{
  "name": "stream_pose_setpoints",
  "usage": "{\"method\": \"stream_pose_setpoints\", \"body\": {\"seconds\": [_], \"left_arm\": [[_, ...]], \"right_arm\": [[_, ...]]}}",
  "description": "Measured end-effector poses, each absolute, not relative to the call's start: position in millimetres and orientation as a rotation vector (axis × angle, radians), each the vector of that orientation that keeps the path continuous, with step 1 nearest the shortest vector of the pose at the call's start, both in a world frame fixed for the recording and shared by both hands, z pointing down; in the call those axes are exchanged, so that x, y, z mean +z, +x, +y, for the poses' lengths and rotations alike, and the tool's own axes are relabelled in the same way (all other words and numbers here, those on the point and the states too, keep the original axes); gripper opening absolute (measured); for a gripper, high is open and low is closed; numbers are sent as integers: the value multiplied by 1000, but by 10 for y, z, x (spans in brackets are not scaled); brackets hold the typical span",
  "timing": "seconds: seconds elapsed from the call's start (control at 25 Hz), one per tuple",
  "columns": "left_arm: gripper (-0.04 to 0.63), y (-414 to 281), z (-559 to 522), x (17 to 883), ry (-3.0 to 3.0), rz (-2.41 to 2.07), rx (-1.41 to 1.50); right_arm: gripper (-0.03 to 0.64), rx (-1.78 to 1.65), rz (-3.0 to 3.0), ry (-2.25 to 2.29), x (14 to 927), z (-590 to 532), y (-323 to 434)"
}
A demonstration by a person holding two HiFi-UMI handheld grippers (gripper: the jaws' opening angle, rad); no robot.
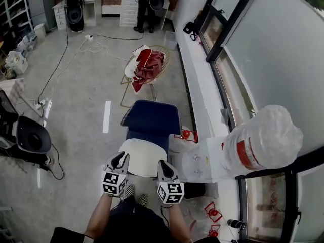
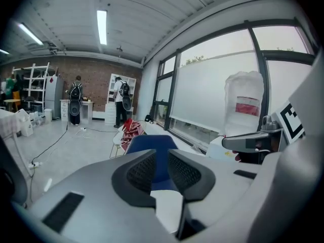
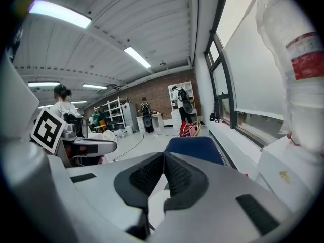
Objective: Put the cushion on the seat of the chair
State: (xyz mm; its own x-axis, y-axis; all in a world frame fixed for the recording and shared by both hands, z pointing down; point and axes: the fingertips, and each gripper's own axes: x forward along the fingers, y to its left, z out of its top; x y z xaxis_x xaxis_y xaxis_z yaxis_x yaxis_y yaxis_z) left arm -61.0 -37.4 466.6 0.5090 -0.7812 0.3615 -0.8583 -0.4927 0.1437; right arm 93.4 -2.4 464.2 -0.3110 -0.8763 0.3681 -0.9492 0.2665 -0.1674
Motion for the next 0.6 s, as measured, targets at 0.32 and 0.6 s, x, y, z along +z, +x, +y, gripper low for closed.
{"method": "stream_pose_setpoints", "body": {"seconds": [0.32,0.6], "left_arm": [[63,-474,-41,4138,2566,-1347,287],[54,-350,271,3884,2618,-1305,231]], "right_arm": [[29,473,-2373,1744,4340,307,999],[29,429,-2408,1778,4090,515,981]]}}
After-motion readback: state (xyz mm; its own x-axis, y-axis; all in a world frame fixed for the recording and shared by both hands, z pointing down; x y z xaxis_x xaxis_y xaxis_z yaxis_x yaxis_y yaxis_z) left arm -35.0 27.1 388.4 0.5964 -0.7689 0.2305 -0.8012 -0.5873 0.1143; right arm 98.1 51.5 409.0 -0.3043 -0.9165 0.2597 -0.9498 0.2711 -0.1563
